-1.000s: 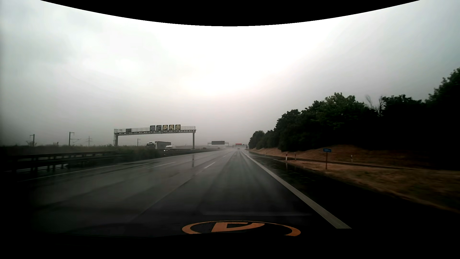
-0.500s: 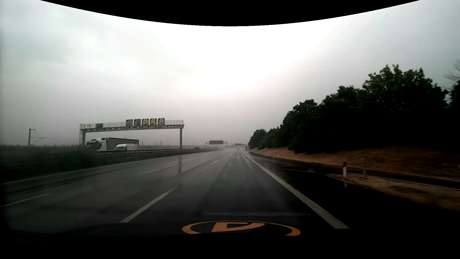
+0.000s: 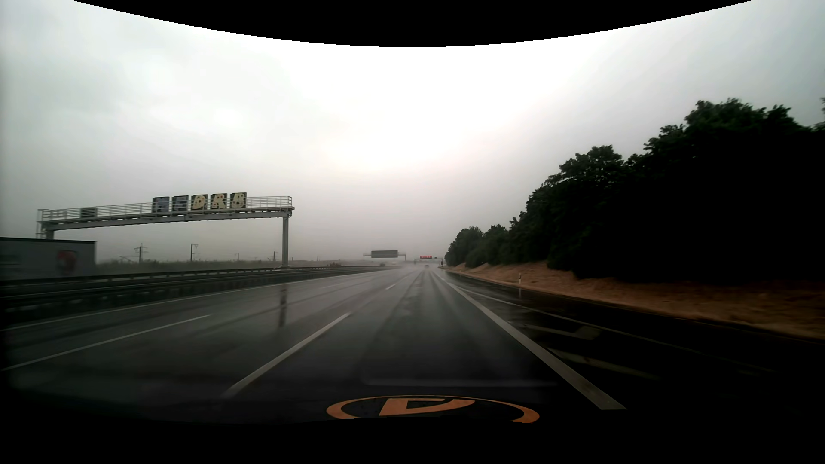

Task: Follow the waypoints while adhering to traffic rules and regulations

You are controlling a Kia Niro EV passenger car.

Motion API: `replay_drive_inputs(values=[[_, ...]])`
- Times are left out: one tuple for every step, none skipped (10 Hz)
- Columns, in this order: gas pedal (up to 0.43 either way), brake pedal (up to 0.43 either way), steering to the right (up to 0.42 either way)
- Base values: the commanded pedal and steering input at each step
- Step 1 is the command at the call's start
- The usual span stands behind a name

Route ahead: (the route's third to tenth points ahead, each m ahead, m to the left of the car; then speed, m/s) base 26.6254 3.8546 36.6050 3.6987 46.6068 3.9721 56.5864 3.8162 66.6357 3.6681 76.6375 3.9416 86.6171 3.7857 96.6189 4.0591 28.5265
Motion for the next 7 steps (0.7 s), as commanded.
replay_drive_inputs(values=[[0.24, 0.0, -0.001], [0.24, 0.0, -0.002], [0.24, 0.0, -0.001], [0.24, 0.0, -0.001], [0.24, 0.0, -0.002], [0.24, 0.0, -0.001], [0.24, 0.0, -0.001]])
